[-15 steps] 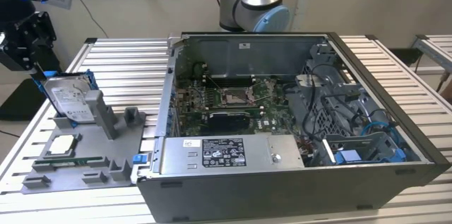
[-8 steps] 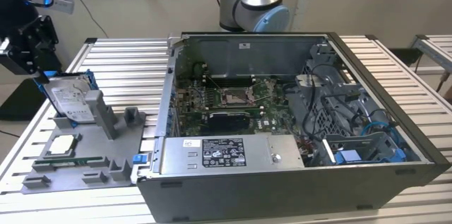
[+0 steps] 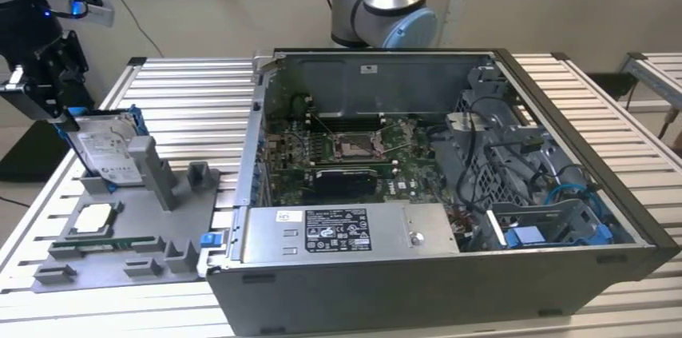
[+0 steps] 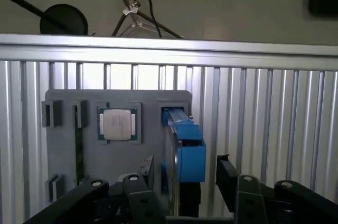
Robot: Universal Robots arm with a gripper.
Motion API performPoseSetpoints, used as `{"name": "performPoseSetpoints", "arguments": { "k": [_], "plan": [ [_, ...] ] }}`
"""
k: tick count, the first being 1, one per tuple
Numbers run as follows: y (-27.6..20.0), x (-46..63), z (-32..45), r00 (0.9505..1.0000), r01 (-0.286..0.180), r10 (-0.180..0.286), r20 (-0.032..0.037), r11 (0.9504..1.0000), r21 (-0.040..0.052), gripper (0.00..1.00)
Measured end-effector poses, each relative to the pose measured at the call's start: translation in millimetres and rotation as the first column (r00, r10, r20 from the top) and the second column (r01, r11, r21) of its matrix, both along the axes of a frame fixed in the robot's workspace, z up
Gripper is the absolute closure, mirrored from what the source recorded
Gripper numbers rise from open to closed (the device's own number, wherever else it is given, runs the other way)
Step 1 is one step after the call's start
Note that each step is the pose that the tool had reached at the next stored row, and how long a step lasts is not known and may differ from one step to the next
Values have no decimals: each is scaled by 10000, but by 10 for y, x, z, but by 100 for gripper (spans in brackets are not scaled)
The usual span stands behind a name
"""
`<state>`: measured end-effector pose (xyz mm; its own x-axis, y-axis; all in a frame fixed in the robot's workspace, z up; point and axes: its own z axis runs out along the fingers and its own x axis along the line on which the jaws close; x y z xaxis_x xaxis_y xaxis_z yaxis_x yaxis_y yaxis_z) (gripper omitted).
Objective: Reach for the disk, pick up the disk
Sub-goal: 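Pick up the disk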
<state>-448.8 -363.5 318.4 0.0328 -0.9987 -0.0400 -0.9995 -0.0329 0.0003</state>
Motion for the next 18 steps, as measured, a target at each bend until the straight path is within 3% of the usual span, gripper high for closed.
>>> {"name": "performPoseSetpoints", "arguments": {
  "k": [18],
  "plan": [
    [1,-10,-325,10000,-40,40,-1,10000,23,0]
  ]
}}
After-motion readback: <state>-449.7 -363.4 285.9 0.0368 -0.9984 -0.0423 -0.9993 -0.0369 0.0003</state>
